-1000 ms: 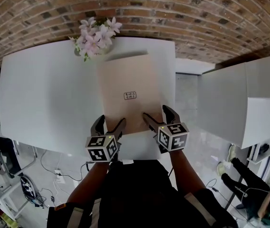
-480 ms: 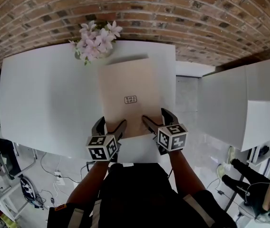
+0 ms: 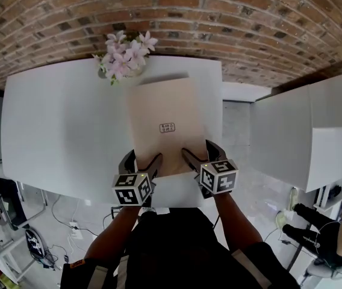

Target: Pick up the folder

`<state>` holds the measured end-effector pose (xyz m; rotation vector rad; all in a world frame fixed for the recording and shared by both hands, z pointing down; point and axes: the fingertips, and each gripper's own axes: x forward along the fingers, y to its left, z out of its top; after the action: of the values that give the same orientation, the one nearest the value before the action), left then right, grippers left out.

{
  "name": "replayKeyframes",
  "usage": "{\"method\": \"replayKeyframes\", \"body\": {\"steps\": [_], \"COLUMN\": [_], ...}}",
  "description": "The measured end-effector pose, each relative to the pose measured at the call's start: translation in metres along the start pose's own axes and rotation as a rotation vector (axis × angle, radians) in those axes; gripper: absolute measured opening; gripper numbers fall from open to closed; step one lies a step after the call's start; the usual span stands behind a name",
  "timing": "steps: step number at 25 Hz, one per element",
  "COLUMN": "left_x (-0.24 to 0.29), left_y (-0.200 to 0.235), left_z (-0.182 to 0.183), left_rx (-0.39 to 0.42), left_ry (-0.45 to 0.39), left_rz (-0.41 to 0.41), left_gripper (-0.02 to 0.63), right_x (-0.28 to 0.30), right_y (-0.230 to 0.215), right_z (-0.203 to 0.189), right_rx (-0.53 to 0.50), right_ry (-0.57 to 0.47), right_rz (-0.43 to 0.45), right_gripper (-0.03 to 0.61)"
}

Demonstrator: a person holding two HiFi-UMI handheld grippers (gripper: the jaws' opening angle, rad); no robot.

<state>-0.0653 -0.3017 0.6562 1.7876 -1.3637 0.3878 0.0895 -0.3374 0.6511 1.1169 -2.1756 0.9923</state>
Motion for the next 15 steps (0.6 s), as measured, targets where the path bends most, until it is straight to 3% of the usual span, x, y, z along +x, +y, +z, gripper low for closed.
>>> {"method": "replayKeyframes", "body": {"steps": [15], "left_x": [-0.069], "left_y": [-0.021], "left_z": [0.001], "left_rx": [0.079], "left_ry": [-0.075], "left_rz": [-0.052], "left_gripper": [0.411], "right_x": [-0.064], "right_y": [0.049], "right_z": [-0.004], "right_rx": [-0.054], "right_ry": [-0.093], "right_rz": [-0.046], "right_gripper": [0.373]}}
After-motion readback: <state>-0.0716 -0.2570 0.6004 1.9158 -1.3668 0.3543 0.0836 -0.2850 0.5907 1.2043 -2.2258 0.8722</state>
